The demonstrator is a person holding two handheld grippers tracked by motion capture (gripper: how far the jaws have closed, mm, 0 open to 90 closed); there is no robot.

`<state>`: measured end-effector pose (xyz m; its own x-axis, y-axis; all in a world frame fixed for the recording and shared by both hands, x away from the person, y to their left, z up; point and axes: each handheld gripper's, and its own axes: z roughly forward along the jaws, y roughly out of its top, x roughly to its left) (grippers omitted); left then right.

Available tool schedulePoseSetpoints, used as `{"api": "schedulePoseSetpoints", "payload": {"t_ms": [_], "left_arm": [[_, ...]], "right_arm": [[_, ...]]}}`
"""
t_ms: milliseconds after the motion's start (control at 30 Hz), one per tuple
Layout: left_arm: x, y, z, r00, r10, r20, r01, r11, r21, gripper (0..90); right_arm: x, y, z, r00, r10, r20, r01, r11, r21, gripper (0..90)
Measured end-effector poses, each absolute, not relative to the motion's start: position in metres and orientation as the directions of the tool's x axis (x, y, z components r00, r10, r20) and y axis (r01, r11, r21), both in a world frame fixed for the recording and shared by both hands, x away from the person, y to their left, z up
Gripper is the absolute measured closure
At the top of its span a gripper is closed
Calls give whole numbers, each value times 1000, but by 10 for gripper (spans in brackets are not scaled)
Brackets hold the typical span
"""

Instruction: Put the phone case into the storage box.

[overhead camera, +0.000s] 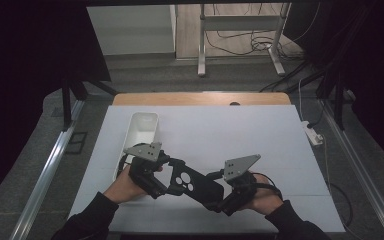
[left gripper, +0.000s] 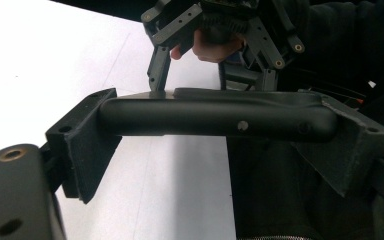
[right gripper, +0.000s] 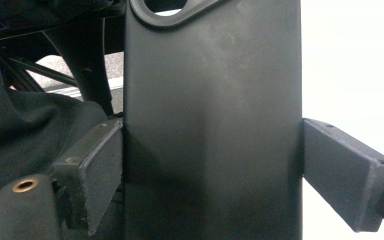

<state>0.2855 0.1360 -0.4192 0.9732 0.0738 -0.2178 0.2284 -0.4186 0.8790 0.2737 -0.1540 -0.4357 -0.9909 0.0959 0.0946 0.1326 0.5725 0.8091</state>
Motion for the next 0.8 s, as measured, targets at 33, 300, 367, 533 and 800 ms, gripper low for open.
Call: {"api": "schedulePoseSetpoints", "payload": {"t_ms": [33, 300, 367, 533, 800], "left_arm": [[286, 136, -419, 973, 78, -218, 230, -423, 877, 148], [285, 138, -414, 969, 133, -208, 246, -424, 872, 150], [286, 138, -413, 966, 148, -210, 254, -430, 866, 150], [287, 139, -411, 958, 207, -201, 274, -438, 856, 150], [290, 144, -406, 931, 312, -192, 320, -440, 839, 148]], "right_arm": [[274, -154, -436, -991, 99, 86, 127, 571, 811, 130], [275, -150, -436, -984, 168, 54, 144, 589, 795, 60], [276, -150, -437, -980, 196, 42, 153, 601, 785, 44], [278, -153, -437, -968, 249, 24, 173, 595, 785, 16], [279, -154, -440, -944, 328, -22, 187, 591, 785, 0]]}}
